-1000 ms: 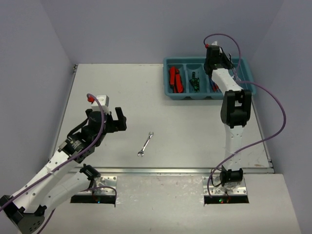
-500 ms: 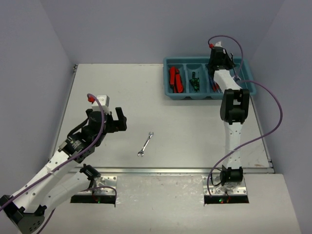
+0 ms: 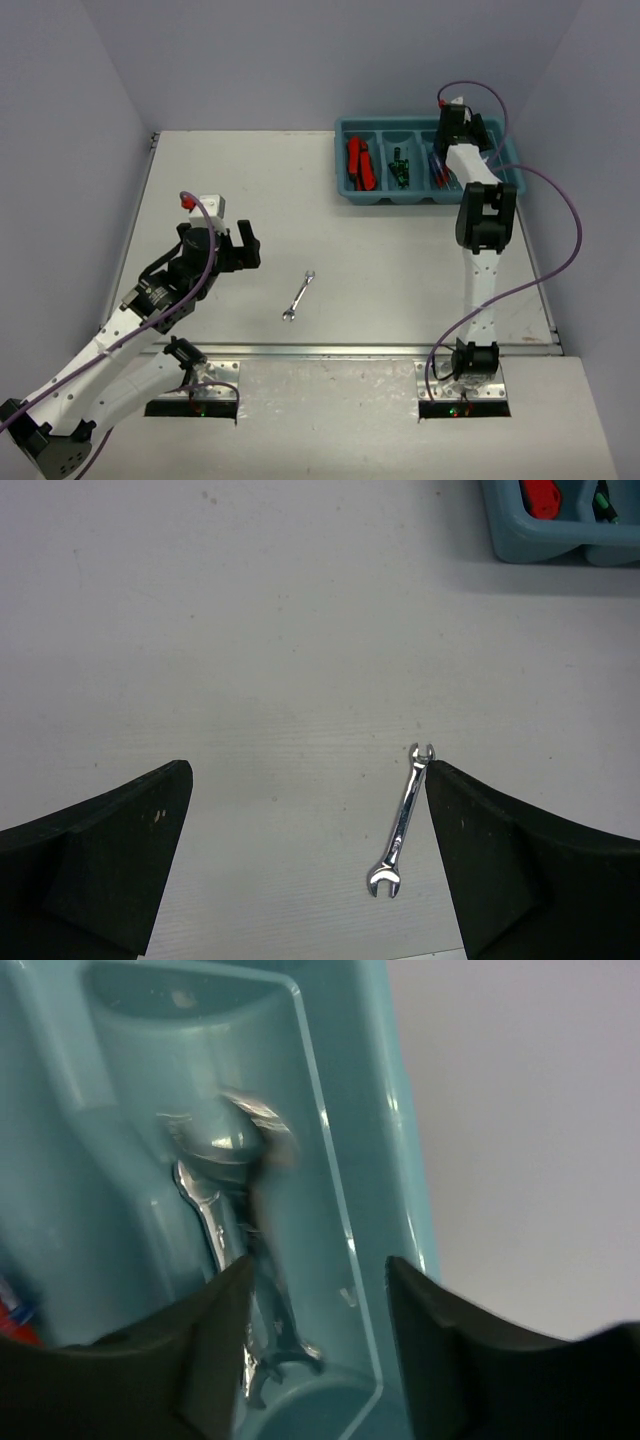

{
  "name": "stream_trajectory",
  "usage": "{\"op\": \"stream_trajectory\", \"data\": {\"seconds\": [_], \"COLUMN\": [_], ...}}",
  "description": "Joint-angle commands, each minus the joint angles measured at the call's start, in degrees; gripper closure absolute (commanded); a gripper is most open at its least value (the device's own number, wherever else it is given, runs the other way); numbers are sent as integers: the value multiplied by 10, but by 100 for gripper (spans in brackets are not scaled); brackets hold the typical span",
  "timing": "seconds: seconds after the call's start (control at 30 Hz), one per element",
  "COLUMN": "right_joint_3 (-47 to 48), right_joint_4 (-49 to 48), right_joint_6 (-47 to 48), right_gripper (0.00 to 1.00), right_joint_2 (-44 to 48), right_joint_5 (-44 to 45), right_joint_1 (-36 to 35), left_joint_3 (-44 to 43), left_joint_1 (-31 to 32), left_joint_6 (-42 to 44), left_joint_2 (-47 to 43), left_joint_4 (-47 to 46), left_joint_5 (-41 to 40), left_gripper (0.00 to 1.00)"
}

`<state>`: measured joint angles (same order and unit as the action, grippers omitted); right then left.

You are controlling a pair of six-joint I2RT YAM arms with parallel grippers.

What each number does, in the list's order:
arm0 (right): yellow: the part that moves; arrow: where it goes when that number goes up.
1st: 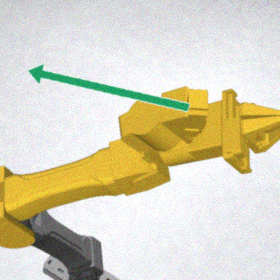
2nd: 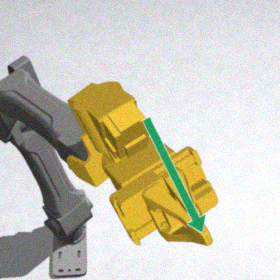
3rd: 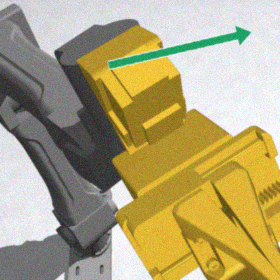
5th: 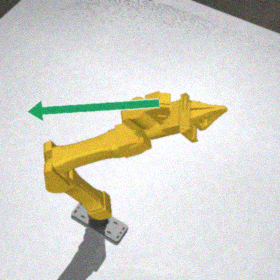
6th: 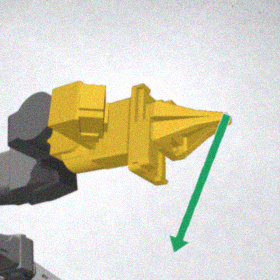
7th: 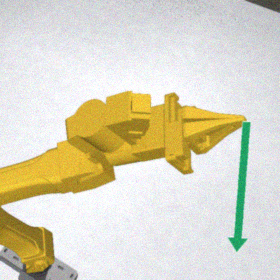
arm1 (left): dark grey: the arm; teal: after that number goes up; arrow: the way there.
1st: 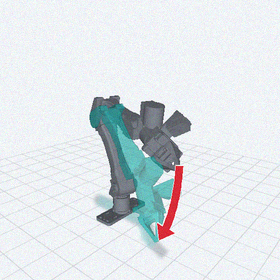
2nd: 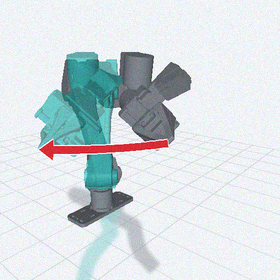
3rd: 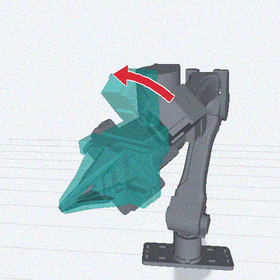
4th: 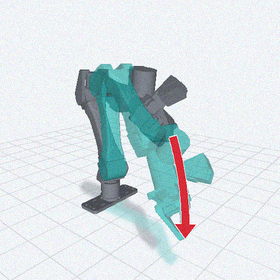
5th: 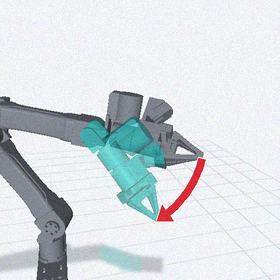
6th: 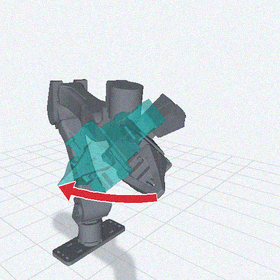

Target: Sort the tools into containers

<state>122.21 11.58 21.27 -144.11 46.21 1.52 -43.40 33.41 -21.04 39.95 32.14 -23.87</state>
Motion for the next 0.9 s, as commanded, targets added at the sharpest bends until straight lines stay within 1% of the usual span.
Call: {"op": "stream_trajectory", "data": {"seconds": [0.0, 0.03, 0.07, 0.1, 0.13, 0.2, 0.23, 0.27, 0.3, 0.33, 0.37, 0.4, 0.43, 0.5, 0.53, 0.6, 0.63, 0.67, 0.7, 0.73, 0.8, 0.83, 0.87], "right_joint_3": [46, 52, 54, 64, 65, 9, -15, -41, -78, -106, -148, -197, -236, -310, -338, -395, -399, -401, -394, -388, -380, -378, -388], "right_joint_4": [29, 38, 41, 64, 93, 106, 111, 121, 142, 170, 196, 221, 233, 207, 197, 186, 204, 214, 241, 285, 346, 364, 372], "right_joint_6": [-43, -46, -52, -66, -86, -128, -143, -173, -249, -274, -325, -401, -455, -502, -534, -611, -631, -651, -720, -770, -853, -888, -931], "right_gripper": [33, 30, 28, 28, 24, 9, 4, 1, 1, 1, 1, 1, 1, 1, 1, 1, 1, 1, 1, 1, 1, 1, 1], "right_joint_2": [53, 61, 66, 73, 87, 139, 173, 210, 242, 269, 296, 324, 347, 385, 397, 416, 420, 421, 419, 418, 415, 416, 419], "right_joint_5": [2, 4, 8, 12, 19, 45, 50, 53, 55, 40, -29, -120, -201, -323, -339, -315, -261, -254, -183, -139, -112, -120, -151], "right_joint_1": [-25, -38, -47, -56, -70, -106, -128, -151, -174, -194, -214, -234, -251, -285, -286, -332, -349, -373, -414, -442, -480, -491, -495], "left_joint_3": [-5, -5, -5, -6, -6, -7, -7, -7, -8, -8, -9, -10, -11, -11, -11, -13, -14, -15, -17, -18, -18, -18, -18], "left_joint_1": [5, 5, 5, 5, 5, 5, 5, 4, 4, 4, 4, 4, 4, 3, 3, 3, 3, 2, 0, -2, -6, -7, -8], "left_joint_6": [9, 9, 9, 9, 9, 8, 8, 8, 8, 8, 7, 6, 5, 5, 5, 5, 4, 4, 3, 2, 2, 2, 1], "left_joint_2": [3, 5, 7, 8, 8, 8, 7, 8, 8, 9, 10, 11, 13, 14, 14, 16, 18, 18, 18, 18, 15, 10, 8], "left_joint_4": [-26, -27, -27, -27, -26, -25, -25, -24, -24, -23, -23, -21, -20, -20, -20, -19, -18, -16, -14, -13, -12, -11, -10], "left_joint_5": [7, 9, 9, 8, 6, 1, -2, -5, -7, -10, -13, -17, -21, -24, -24, -29, -35, -35, -40, -44, -48, -49, -52], "left_gripper": [0, 0, 0, 0, 0, 0, 0, 0, 0, 0, 0, 0, 0, 0, 0, 0, 0, 0, 0, 0, 0, 0, 0]}}
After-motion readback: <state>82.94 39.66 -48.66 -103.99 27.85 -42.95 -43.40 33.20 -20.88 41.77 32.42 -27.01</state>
